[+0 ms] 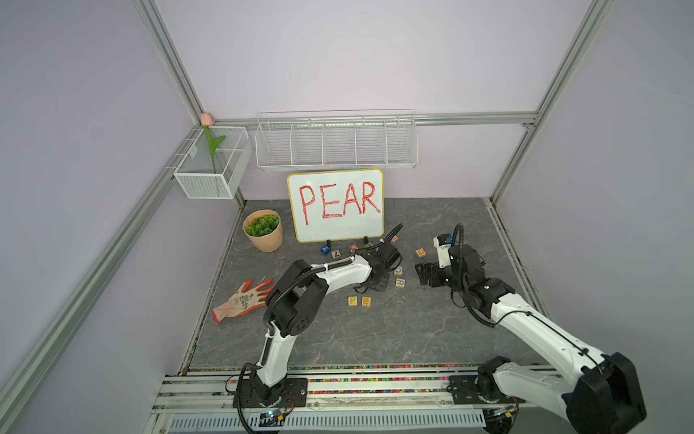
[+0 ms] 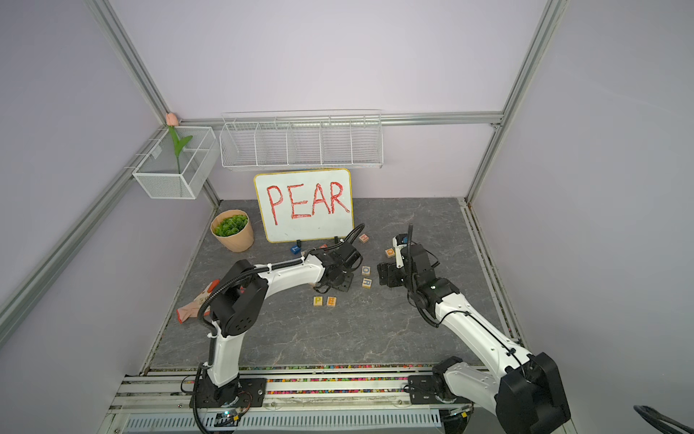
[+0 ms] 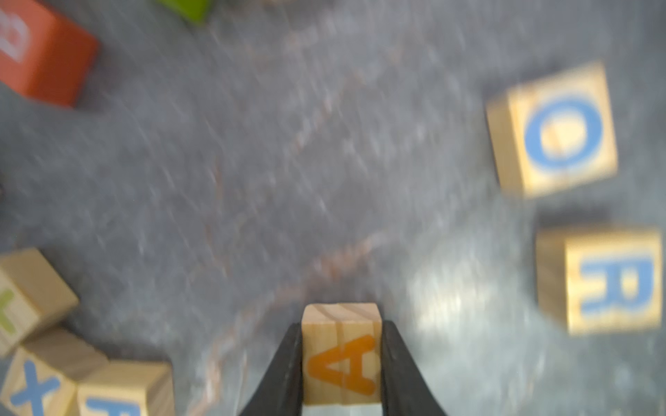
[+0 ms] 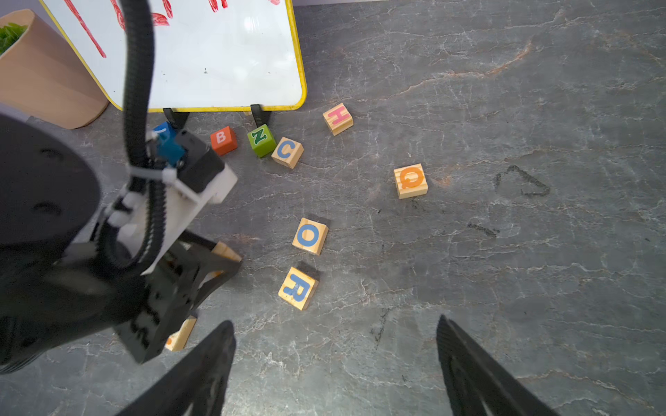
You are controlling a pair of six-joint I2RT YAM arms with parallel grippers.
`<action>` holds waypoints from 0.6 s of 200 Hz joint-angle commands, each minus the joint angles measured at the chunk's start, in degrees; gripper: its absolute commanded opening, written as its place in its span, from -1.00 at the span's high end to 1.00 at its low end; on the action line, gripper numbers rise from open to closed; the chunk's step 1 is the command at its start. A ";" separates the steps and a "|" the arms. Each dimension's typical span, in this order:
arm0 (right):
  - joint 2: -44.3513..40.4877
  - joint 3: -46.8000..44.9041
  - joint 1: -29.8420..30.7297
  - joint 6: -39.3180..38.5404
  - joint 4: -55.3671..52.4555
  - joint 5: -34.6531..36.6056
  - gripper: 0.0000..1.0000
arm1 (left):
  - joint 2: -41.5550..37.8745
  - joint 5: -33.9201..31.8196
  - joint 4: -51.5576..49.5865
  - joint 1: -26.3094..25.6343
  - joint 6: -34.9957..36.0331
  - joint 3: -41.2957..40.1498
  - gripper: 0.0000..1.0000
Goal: Spell the uppercase word “pear” with letter blocks
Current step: Pick up the letter block from the center of the board, then place the letter block at the center of the board.
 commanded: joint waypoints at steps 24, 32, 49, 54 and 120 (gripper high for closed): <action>-1.62 -1.17 -0.32 0.86 0.06 0.84 -0.79 | -3.11 4.76 0.26 -3.74 11.11 -4.42 0.44; -1.95 -1.35 -0.36 1.03 0.10 0.87 -0.79 | -2.91 4.14 0.33 -4.59 11.47 -4.52 0.44; -2.41 -1.63 -0.34 1.31 -0.11 0.96 -0.79 | -2.52 3.97 1.50 -5.36 11.20 -4.67 0.44; -2.57 -1.72 -0.34 1.46 -0.23 0.97 -0.79 | -2.50 4.13 2.02 -5.36 11.06 -4.78 0.44; -4.88 -2.93 -0.30 1.74 -1.39 2.45 -0.79 | -3.39 5.41 0.24 -6.06 14.91 -5.83 0.32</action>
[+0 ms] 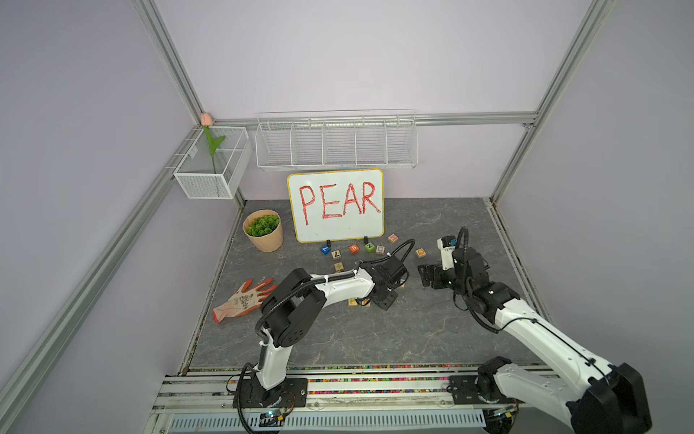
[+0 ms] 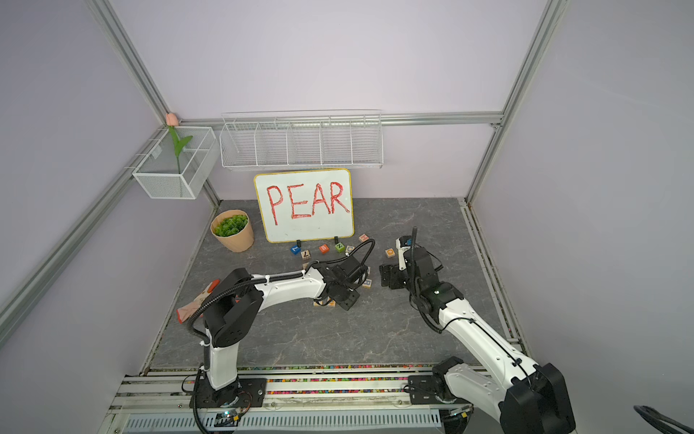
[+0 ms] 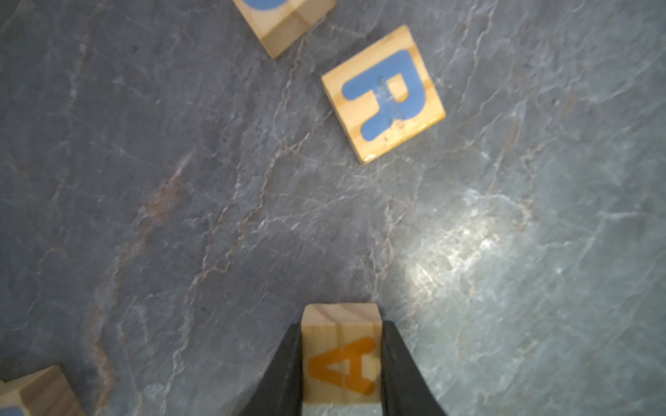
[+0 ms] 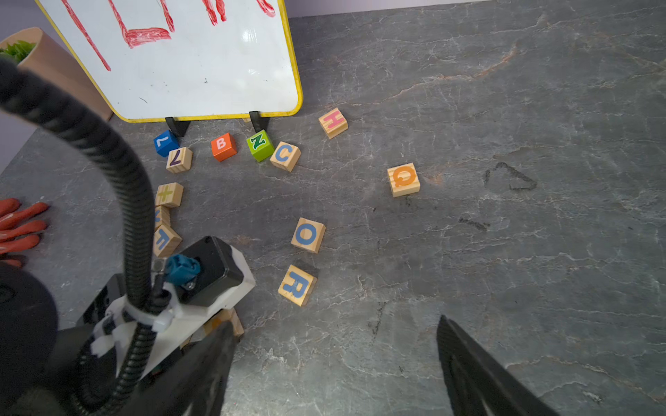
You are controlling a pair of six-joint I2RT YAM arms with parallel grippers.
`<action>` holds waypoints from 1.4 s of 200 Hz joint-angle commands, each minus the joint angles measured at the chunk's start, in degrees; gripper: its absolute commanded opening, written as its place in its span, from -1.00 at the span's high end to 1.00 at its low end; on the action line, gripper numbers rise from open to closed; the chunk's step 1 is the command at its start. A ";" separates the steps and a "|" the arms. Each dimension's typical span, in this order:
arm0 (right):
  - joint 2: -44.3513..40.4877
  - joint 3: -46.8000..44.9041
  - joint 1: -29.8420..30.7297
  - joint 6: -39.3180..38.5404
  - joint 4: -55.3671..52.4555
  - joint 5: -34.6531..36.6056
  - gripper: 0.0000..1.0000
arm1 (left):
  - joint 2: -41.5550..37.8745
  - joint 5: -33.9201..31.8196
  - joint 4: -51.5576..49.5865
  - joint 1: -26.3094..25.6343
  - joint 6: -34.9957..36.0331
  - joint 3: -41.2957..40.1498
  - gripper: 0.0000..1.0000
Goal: Spell the uppercase word “pear” with letter blocks
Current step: Place the letter block at the center of the board, then move the letter block to the center of the board.
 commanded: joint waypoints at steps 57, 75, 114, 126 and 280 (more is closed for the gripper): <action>-1.34 -1.88 -0.32 0.83 -0.58 1.38 -0.79 | -2.40 -3.03 -3.99 -0.99 2.90 -2.64 -0.10; -1.22 -1.86 -0.34 0.85 -0.50 1.35 -0.79 | -4.02 -3.81 -3.11 -1.00 0.84 -2.77 -0.16; -1.09 -1.93 -0.36 0.91 -0.36 1.23 -0.79 | -4.08 -4.60 -5.42 -0.94 -11.16 4.82 -0.24; -1.16 -2.10 -0.35 1.04 -0.08 1.06 -0.79 | -3.95 -4.47 -7.02 -0.93 -14.28 7.07 -0.27; -1.97 -5.05 1.27 -1.26 7.16 -8.99 -0.80 | 0.60 20.79 -17.60 6.87 -45.69 11.78 -0.25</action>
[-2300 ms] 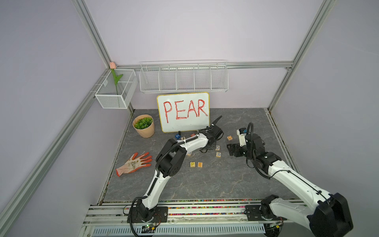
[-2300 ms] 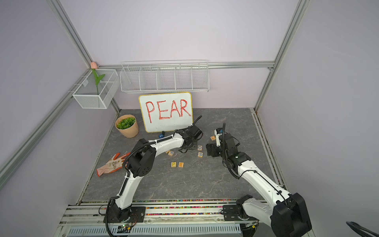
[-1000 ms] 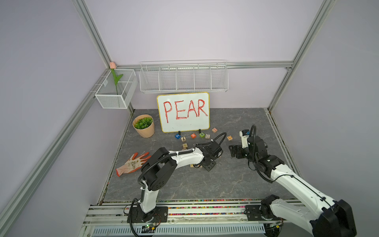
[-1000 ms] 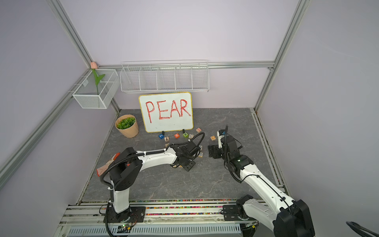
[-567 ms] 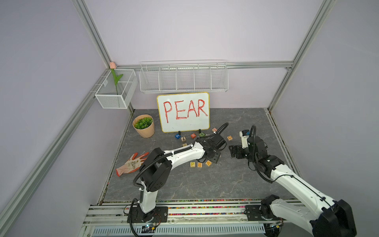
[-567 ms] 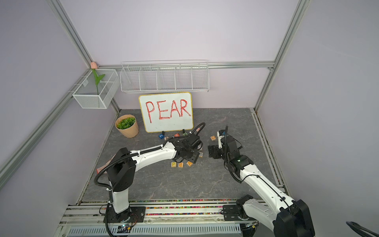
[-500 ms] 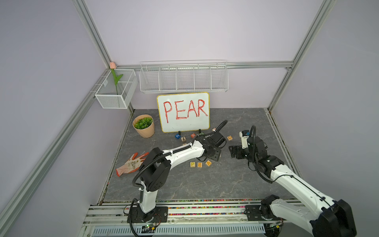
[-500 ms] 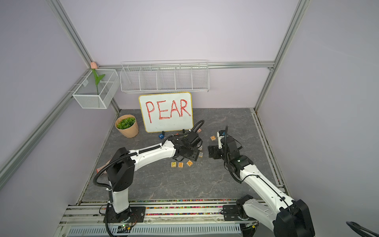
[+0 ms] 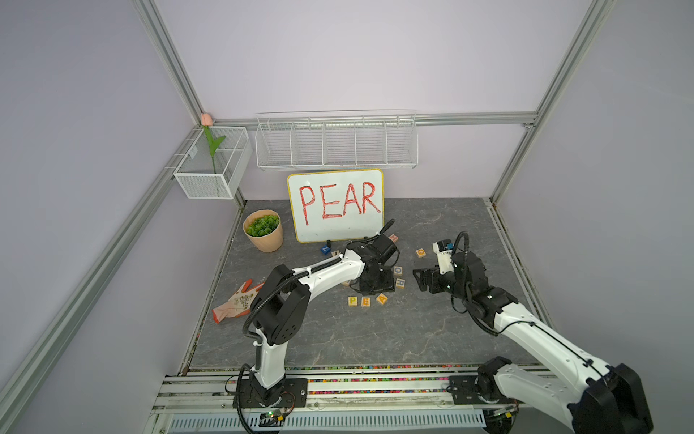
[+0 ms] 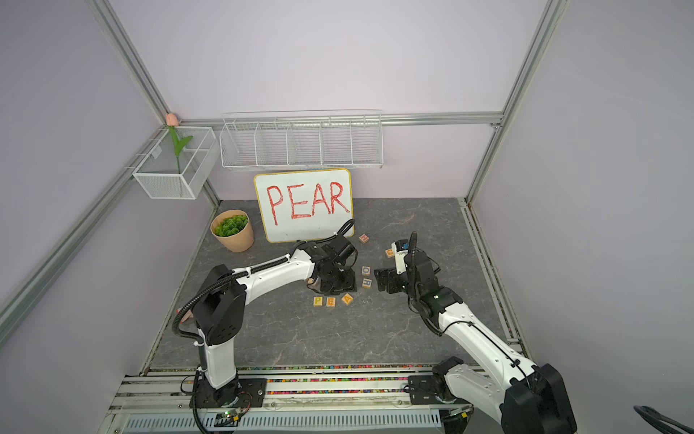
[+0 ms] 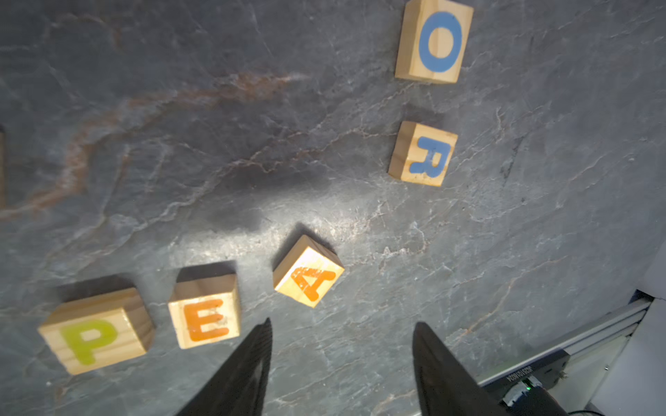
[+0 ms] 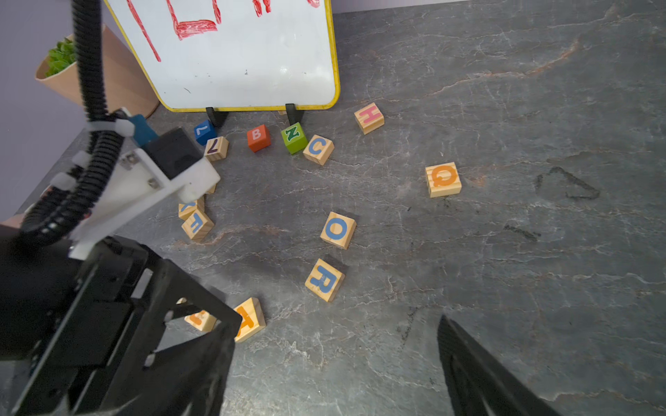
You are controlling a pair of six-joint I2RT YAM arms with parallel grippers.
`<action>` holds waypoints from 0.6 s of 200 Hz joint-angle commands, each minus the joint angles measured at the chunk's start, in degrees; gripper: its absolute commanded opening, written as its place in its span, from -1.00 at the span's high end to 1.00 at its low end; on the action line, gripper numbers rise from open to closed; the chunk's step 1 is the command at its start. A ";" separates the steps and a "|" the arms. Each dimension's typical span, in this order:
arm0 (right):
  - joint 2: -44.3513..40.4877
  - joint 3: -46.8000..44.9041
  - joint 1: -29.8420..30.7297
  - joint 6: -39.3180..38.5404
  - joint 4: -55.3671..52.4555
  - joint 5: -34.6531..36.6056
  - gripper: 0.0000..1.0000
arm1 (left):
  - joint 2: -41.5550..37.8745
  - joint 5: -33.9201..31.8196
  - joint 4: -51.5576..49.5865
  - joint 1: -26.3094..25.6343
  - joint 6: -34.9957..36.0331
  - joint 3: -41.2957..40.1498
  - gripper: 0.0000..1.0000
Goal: Spell the uppercase word “pear” with letter blocks
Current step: Move the letter block to the center of the board.
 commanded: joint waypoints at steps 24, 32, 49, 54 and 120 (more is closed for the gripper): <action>-3.01 -1.38 1.02 -0.09 1.01 -2.06 -0.80 | 4.30 6.82 -5.07 1.10 -6.88 2.59 -0.24; -3.70 -1.40 1.06 -0.13 0.73 -2.14 -0.81 | 4.83 7.35 -5.65 1.37 -7.48 2.97 -0.23; -5.47 -1.57 1.13 -0.13 0.10 -1.98 -0.80 | 5.63 7.90 -6.46 1.74 -8.50 3.21 -0.21; -6.00 -1.64 1.12 -0.08 -0.07 -1.77 -0.80 | 5.97 8.08 -6.61 1.93 -8.56 3.36 -0.21; -8.75 -1.93 1.22 -0.04 -0.79 -1.15 -0.80 | 9.73 8.76 -7.28 2.93 -9.41 6.09 -0.14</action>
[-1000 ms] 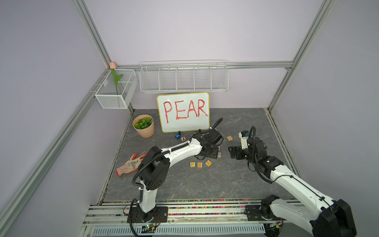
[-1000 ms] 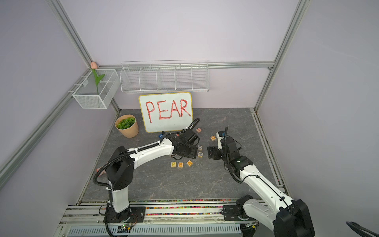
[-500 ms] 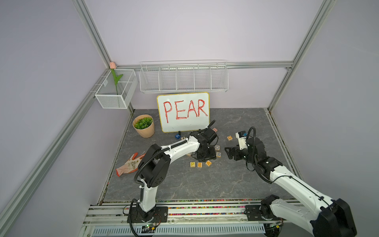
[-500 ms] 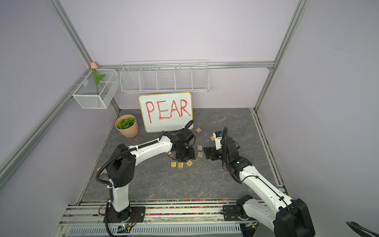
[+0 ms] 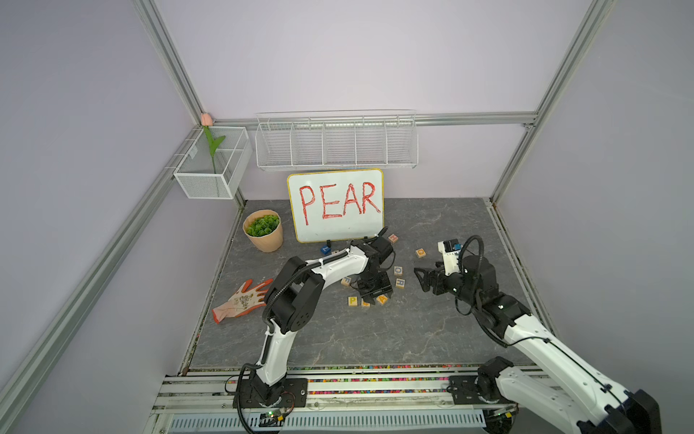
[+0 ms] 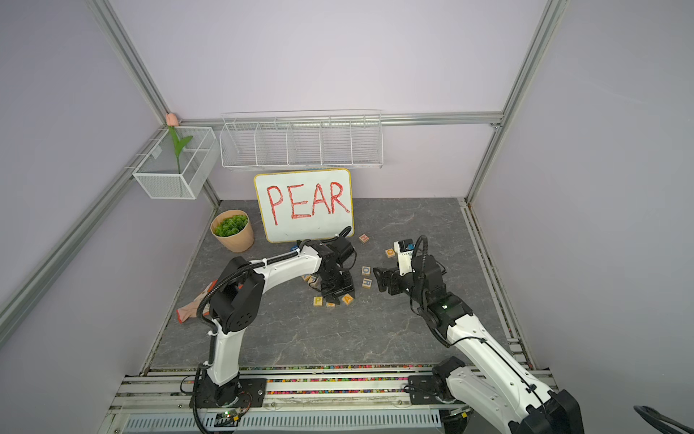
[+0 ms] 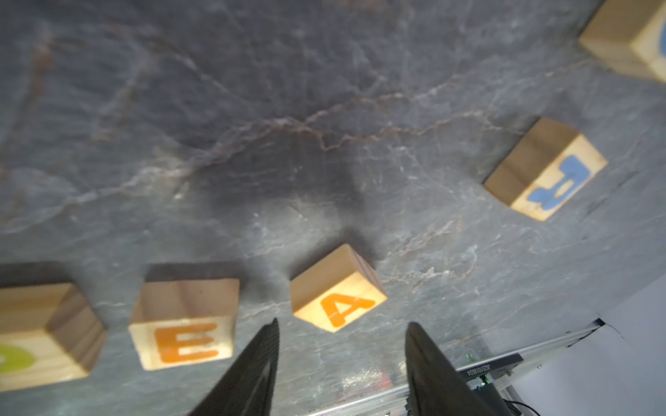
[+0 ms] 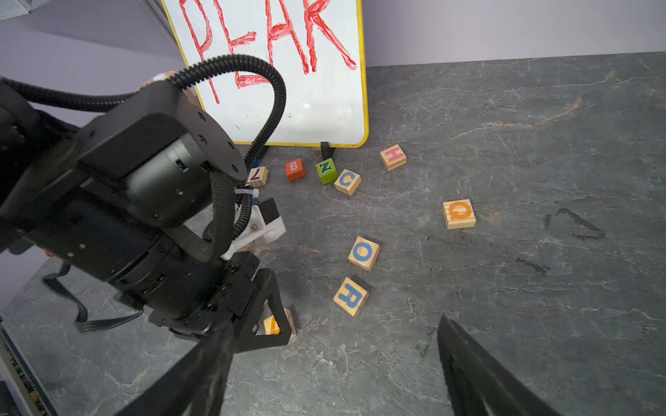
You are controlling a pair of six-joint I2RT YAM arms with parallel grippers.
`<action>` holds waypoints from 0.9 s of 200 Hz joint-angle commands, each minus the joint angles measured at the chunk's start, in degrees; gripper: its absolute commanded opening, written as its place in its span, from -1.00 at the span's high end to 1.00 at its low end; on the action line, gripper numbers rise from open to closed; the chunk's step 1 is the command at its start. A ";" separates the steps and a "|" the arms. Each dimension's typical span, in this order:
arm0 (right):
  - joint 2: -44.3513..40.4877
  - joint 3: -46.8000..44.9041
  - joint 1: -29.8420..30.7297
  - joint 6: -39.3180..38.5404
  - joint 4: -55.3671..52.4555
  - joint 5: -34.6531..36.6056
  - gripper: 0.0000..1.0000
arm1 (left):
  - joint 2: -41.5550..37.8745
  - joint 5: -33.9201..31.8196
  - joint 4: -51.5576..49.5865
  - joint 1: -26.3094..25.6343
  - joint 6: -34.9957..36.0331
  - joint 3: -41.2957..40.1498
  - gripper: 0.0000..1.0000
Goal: Spell the uppercase word “pear” with letter blocks
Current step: Move the letter block to the center of the board.
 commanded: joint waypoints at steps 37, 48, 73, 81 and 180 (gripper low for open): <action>-0.40 -1.24 0.45 -0.01 -0.88 0.70 -0.80 | 3.59 0.67 -2.31 0.50 -0.86 4.21 -0.12; -0.38 -1.34 0.46 -0.06 -0.88 0.96 -0.80 | 4.26 0.71 -1.59 0.83 -0.38 4.87 -0.11; -0.23 -1.25 0.37 -0.27 -1.15 1.62 -0.80 | 5.74 -0.60 -1.91 0.86 0.85 6.37 -0.08; -0.22 -1.25 0.43 -0.37 -1.23 1.84 -0.80 | 5.95 -0.77 -1.81 0.86 1.16 6.37 -0.07; 2.24 -0.77 0.43 -0.59 -0.97 1.80 -0.80 | 8.01 -12.60 -8.48 -3.04 7.31 12.11 0.03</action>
